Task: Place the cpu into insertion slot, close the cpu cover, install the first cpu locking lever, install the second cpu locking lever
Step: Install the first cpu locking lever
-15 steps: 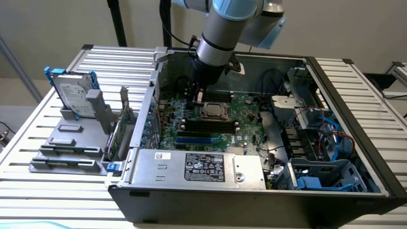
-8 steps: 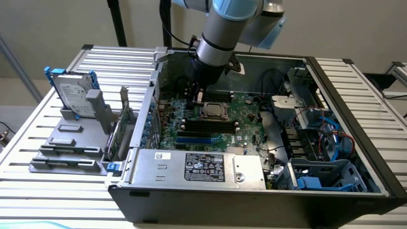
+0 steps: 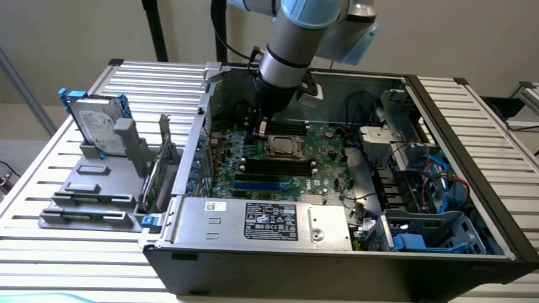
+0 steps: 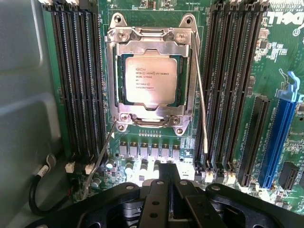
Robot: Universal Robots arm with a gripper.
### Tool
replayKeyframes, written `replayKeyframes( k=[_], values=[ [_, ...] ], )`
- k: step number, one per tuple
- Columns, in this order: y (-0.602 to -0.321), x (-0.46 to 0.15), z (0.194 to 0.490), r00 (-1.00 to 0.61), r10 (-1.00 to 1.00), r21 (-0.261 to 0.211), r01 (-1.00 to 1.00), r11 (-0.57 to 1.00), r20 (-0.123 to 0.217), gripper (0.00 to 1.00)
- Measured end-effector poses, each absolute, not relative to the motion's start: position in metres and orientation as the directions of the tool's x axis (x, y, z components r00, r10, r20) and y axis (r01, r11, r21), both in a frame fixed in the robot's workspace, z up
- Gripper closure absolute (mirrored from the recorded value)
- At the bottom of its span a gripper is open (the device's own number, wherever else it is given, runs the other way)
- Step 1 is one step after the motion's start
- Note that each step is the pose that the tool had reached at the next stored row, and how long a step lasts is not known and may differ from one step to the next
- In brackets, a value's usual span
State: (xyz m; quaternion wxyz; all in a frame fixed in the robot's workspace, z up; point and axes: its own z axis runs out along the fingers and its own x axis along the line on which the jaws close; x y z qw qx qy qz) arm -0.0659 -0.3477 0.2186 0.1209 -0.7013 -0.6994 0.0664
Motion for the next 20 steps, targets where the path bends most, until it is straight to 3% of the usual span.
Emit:
replayKeyframes(
  k=[20],
  values=[
    [-0.348,-0.07,0.2277,0.161,0.971,-0.298,0.949,-0.102,0.178,0.89]
  ],
)
